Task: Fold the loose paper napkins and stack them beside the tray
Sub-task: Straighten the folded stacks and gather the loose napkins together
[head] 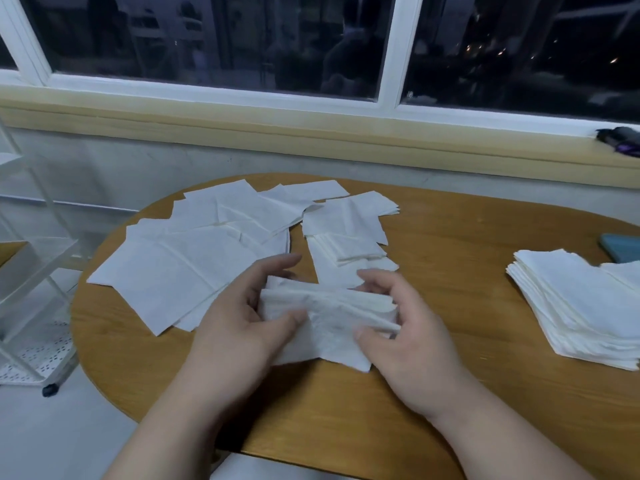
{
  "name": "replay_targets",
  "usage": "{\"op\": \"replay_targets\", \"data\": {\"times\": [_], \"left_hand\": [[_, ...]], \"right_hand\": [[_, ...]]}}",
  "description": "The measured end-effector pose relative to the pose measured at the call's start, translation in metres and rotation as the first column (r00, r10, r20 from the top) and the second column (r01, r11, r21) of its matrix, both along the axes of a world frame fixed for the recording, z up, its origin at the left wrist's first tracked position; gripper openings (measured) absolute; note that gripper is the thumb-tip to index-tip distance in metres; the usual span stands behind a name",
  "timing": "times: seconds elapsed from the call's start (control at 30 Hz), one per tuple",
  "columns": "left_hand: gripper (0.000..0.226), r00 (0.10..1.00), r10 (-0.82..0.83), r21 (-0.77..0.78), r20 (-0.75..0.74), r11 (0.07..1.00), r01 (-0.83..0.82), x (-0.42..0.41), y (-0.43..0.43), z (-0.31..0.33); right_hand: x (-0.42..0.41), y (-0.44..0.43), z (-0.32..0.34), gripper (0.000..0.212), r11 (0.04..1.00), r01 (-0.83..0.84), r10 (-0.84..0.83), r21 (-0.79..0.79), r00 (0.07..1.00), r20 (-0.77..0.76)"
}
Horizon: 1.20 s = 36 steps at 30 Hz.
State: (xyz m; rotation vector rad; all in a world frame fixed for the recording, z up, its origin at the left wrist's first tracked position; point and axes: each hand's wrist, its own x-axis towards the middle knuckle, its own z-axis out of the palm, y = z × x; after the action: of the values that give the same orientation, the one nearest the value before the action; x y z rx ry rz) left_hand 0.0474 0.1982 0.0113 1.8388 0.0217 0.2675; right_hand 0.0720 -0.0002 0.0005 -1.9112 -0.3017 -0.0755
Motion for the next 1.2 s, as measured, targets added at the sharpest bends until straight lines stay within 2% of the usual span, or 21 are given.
{"op": "replay_targets", "data": {"times": [0.07, 0.1, 0.2, 0.4, 0.6, 0.73, 0.8, 0.93, 1.1, 1.2], "left_hand": [[0.059, 0.998, -0.011, 0.155, -0.061, 0.988, 0.020, 0.002, -0.009, -0.002], [0.059, 0.996, -0.010, 0.201, -0.091, 0.979, 0.028, 0.002, -0.015, -0.002], [0.057, 0.993, -0.058, 0.170, -0.105, 0.983, 0.075, 0.003, -0.041, 0.006], [0.060, 0.983, -0.166, 0.289, -0.077, 0.940, 0.181, 0.033, -0.100, 0.026], [0.059, 0.958, -0.285, 0.321, -0.024, 0.906, 0.277, 0.075, -0.181, 0.049], [0.064, 0.938, -0.346, 0.398, -0.013, 0.859, 0.322, 0.115, -0.233, 0.061], [0.065, 0.927, -0.375, 0.449, -0.022, 0.824, 0.345, 0.132, -0.257, 0.065], [0.065, 0.896, -0.438, 0.533, -0.073, 0.742, 0.406, 0.164, -0.298, 0.065], [0.066, 0.883, -0.455, 0.605, -0.119, 0.672, 0.428, 0.195, -0.329, 0.060], [0.063, 0.871, -0.468, 0.630, -0.149, 0.634, 0.448, 0.205, -0.341, 0.051]], "right_hand": [[-0.003, -0.009, -0.003, 0.046, 0.995, 0.006, -0.009, -0.099, 1.000, -0.024], [-0.005, -0.015, -0.001, 0.045, 0.995, 0.021, -0.026, -0.096, 0.999, -0.042], [-0.011, -0.039, 0.009, 0.046, 0.993, 0.100, -0.103, -0.056, 0.993, -0.055], [-0.022, -0.104, 0.034, 0.038, 0.964, 0.255, -0.263, -0.068, 0.955, -0.136], [-0.026, -0.174, 0.045, 0.025, 0.902, 0.417, -0.427, -0.110, 0.900, -0.091], [-0.021, -0.211, 0.051, 0.031, 0.826, 0.550, -0.559, -0.124, 0.827, -0.055], [-0.016, -0.224, 0.055, 0.040, 0.781, 0.584, -0.602, -0.222, 0.798, -0.019], [-0.002, -0.244, 0.059, 0.047, 0.704, 0.557, -0.603, -0.440, 0.797, 0.045], [0.014, -0.258, 0.055, 0.052, 0.640, 0.498, -0.549, -0.585, 0.829, 0.105], [0.018, -0.261, 0.052, 0.044, 0.593, 0.474, -0.531, -0.652, 0.838, 0.126]]}}
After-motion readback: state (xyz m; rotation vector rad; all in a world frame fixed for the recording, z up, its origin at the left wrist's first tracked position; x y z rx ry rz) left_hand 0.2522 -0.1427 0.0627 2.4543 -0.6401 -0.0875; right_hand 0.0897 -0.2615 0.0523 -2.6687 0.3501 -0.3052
